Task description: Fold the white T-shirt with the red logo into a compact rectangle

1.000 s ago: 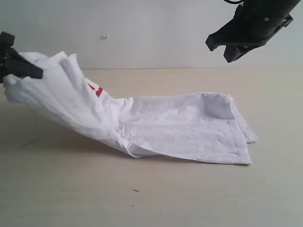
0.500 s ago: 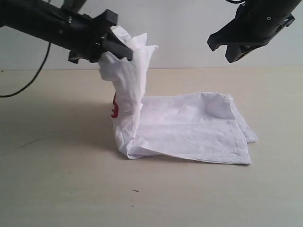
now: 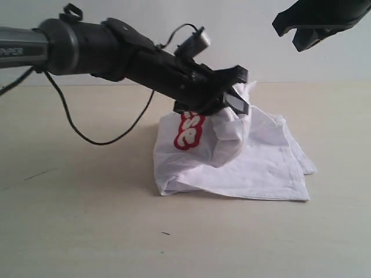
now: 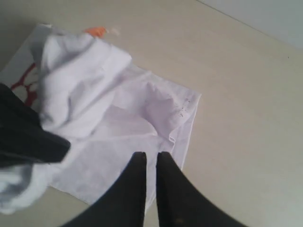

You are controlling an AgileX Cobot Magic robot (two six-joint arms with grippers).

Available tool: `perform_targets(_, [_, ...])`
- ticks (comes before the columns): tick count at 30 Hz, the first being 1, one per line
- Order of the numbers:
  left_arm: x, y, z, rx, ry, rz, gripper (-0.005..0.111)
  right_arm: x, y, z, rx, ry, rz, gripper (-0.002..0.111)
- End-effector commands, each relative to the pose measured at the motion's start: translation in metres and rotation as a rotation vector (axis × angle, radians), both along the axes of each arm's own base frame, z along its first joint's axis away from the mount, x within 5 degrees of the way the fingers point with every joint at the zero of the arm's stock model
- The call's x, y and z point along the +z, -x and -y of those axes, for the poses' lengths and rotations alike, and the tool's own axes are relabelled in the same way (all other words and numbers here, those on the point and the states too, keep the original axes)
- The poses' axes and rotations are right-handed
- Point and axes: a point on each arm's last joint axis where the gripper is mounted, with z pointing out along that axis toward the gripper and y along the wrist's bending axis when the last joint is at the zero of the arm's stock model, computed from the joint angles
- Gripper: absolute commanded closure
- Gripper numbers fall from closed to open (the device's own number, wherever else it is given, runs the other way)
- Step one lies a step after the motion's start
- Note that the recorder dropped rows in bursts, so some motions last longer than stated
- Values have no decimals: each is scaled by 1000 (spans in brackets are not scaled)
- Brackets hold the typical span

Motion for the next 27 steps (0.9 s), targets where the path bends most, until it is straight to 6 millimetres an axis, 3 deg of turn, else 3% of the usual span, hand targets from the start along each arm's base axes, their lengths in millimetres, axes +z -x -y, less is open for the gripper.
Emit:
perform_targets(1, [-12,15,37,-1,13,18,107,3,3,3,-3,9,3,98])
perform_targets(5, [-34,24,59,47,-19,51,107,2,3,3,-3,11,-6,98])
perform_targets(11, [-59,27,69,49,-28,-4,104,2,4,2,-2,-4,-18,98])
perform_targets(15, [-62,27,73,21,-14,-22,74,1,7,1,15,-9,-46,98])
perform_targets(17, [-61,25,74,22,-6,-15,46,-1,8,1,15,-6,-73,98])
perform_targets(20, [-57,22,78,26,11,-4,18,-4,8,1,15,-1,-101,98])
perform_targets(27, [-51,23,85,-24,41,11,15,-37,-9,-1,15,12,-207,98])
